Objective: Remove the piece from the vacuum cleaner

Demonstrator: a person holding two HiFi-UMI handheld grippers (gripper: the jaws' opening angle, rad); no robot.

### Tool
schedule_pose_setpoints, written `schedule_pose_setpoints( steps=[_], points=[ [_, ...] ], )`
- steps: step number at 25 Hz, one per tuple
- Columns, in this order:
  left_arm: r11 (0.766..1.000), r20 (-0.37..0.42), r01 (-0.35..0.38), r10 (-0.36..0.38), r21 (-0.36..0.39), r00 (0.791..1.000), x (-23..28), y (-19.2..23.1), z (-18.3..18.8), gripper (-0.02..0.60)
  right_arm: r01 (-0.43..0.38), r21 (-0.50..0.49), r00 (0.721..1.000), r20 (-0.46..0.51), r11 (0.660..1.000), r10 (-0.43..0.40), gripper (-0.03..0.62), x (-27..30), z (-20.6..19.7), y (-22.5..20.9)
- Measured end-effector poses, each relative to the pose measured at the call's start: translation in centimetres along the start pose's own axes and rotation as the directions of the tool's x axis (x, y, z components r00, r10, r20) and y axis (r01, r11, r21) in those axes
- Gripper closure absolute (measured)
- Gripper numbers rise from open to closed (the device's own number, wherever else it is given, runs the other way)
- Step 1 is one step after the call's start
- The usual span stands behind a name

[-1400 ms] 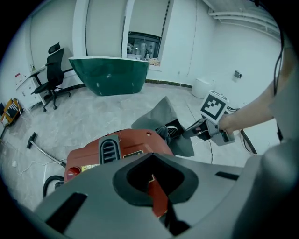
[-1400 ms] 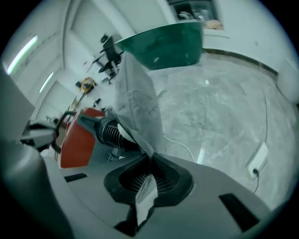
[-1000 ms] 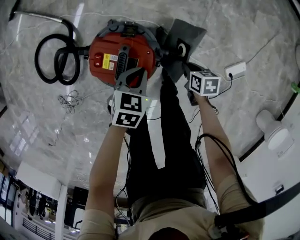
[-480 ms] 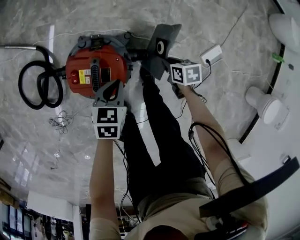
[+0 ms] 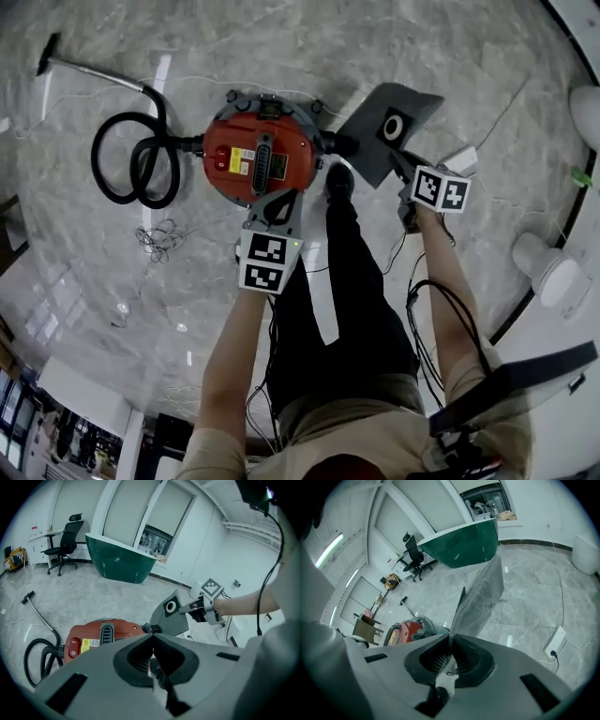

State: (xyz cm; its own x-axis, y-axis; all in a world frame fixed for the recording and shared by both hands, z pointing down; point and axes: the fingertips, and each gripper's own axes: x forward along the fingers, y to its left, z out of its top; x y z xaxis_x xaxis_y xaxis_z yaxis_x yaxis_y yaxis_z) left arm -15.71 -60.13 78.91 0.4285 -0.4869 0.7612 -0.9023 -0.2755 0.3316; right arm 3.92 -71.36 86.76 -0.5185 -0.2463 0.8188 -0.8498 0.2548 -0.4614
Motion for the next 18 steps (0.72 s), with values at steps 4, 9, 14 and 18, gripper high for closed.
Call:
schedule_pose_setpoints(
  steps=[4, 9, 14, 18],
  points=[
    [1.0, 0.021, 0.02, -0.02, 0.0, 1.0, -3.3, -1.6, 1.1, 0.577, -0.004, -0.016, 1.0, 0.021, 1.0, 0.004, 0.571, -4.8, 1.2, 2.3],
    [0.998, 0.093, 0.053, -0.055, 0.024, 0.994, -10.0, -4.5, 4.8, 0.577, -0.028, -0.116, 0.999, 0.036, 0.993, 0.033, 0.571, -11.7, 2.9, 8.0],
    [0.987, 0.176, 0.086, -0.11, 0.139, 0.978, -16.4, -8.0, 9.6, 0.577, -0.058, -0.13, 0.987, 0.139, 0.99, 0.076, 0.57, -18.3, 5.3, 12.7],
    [0.984, 0.236, 0.092, -0.128, 0.155, 0.963, -22.7, -11.2, 10.2, 0.577, -0.067, -0.161, 0.983, 0.157, 0.985, 0.093, 0.571, -23.1, 4.1, 15.9]
  ],
)
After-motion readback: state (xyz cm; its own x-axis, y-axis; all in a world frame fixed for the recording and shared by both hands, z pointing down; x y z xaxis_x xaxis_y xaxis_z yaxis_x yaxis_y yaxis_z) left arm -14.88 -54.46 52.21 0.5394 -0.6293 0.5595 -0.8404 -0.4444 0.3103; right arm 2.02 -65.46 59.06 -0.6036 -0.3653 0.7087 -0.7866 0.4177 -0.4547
